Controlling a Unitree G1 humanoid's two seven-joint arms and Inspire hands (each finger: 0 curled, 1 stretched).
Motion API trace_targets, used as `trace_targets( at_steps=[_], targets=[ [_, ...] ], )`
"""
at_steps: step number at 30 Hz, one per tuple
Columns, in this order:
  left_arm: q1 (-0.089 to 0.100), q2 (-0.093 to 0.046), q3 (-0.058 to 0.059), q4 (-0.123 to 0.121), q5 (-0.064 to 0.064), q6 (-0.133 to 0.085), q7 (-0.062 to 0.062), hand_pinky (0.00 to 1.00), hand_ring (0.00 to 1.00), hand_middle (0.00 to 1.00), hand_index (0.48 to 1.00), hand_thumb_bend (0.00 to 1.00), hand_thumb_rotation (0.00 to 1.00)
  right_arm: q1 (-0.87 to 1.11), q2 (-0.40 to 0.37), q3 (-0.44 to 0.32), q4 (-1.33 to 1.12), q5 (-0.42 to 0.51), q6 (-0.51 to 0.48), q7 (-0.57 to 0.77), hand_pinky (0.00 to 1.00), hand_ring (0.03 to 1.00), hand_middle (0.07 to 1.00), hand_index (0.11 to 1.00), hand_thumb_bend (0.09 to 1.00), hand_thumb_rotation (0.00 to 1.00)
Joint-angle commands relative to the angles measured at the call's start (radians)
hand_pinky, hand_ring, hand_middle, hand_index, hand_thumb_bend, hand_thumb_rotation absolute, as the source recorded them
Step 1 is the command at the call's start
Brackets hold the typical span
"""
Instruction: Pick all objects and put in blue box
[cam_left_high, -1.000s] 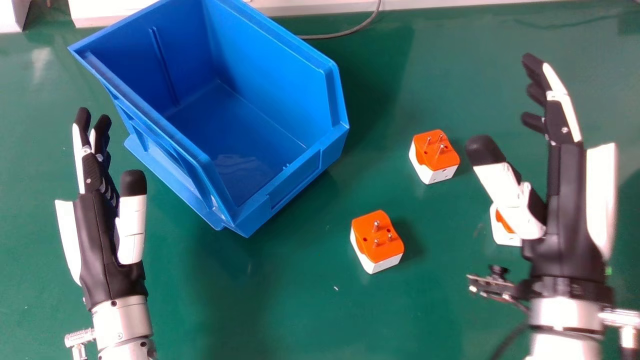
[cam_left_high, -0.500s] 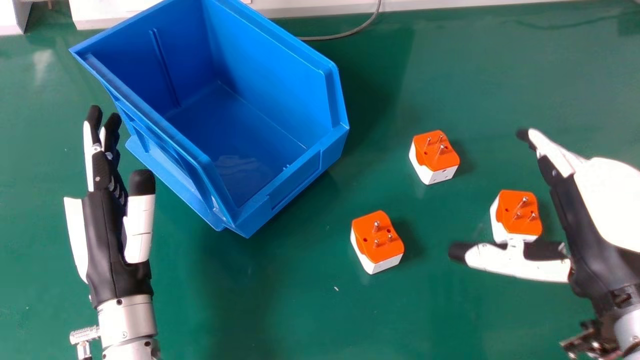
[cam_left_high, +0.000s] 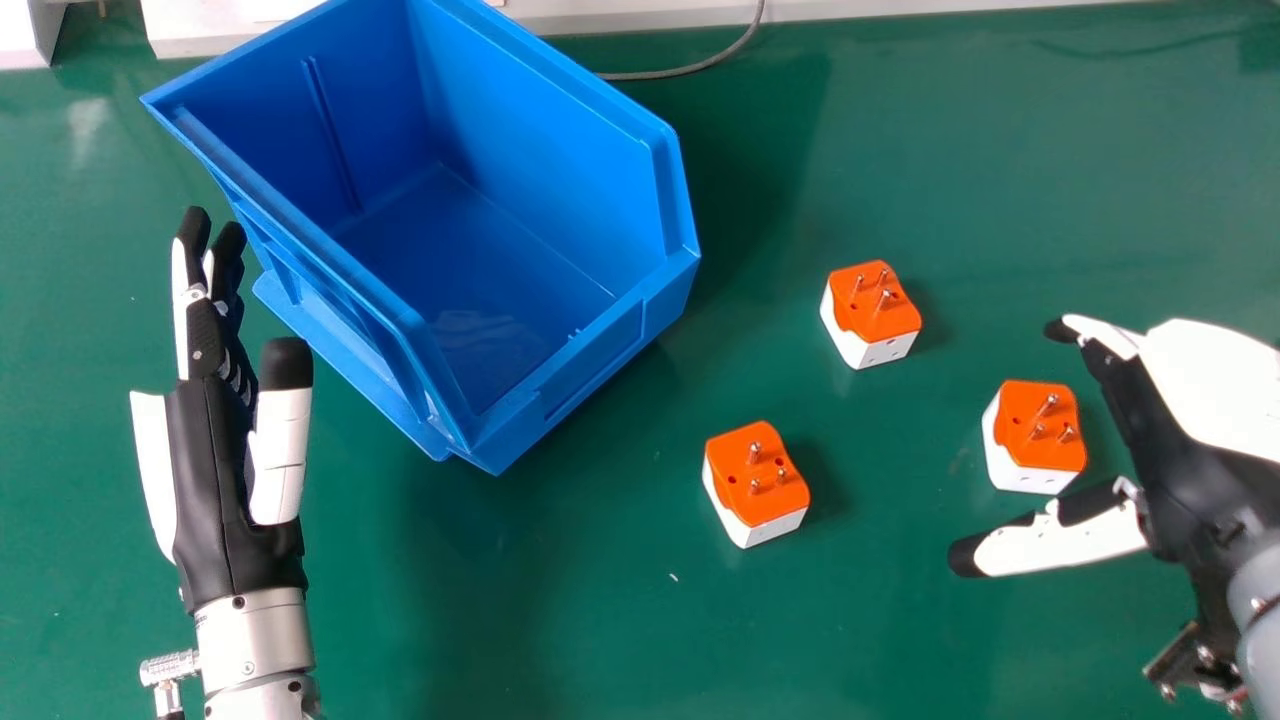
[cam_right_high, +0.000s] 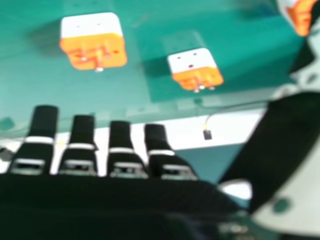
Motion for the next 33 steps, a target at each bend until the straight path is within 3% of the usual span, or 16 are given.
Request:
trace_targets(
  at_steps=[1,4,8,11,13,22,29,33],
  targets=[
    [-0.01,-0.002,-0.001,-0.021,0.002,-0.013,0.004,1.0,0.97,0.95,0.967,0.99,0.94,-0.038,-0.042,-0.009,0.022,-0.009,-0.023,0.008,0.68,0.868,0.907,0.88,0.941,0.22],
    [-0.012,-0.002,-0.001,-0.016,0.005,-0.012,0.008,1.0,0.97,0.95,0.967,0.99,0.94,-0.065,-0.083,-0.002,0.071,0.009,-0.056,-0.004,0.64,0.858,0.903,0.878,0.95,0.2],
    [-0.012,-0.004,-0.004,-0.013,-0.001,-0.015,0.001,1.0,0.97,0.95,0.967,1.0,0.94,-0.099,-0.131,0.008,0.135,0.024,-0.105,-0.04,0.6,0.841,0.896,0.87,0.969,0.19],
    [-0.015,-0.004,-0.002,-0.006,0.0,-0.018,0.003,1.0,0.97,0.95,0.97,1.0,0.94,-0.126,-0.158,0.006,0.175,0.048,-0.125,-0.048,0.57,0.841,0.899,0.873,0.971,0.18],
    [-0.016,-0.002,-0.001,0.0,0.003,-0.019,0.004,1.0,0.97,0.95,0.97,1.0,0.95,-0.147,-0.183,0.005,0.206,0.067,-0.139,-0.047,0.57,0.846,0.903,0.876,0.966,0.17],
    [-0.025,0.001,0.0,0.017,-0.009,-0.033,-0.007,1.0,0.97,0.95,0.971,0.99,0.94,-0.228,-0.275,0.023,0.349,0.135,-0.176,-0.075,0.61,0.863,0.917,0.891,0.927,0.16],
    [-0.019,0.004,0.001,0.005,0.0,-0.024,-0.004,1.0,0.97,0.95,0.971,1.0,0.95,-0.283,-0.321,0.055,0.472,0.176,-0.205,-0.142,0.64,0.867,0.92,0.896,0.904,0.15],
    [-0.021,0.0,0.001,0.0,-0.008,-0.027,-0.007,0.99,0.97,0.95,0.968,0.99,0.95,-0.316,-0.345,0.073,0.536,0.211,-0.222,-0.159,0.63,0.862,0.921,0.895,0.889,0.15]
  ],
)
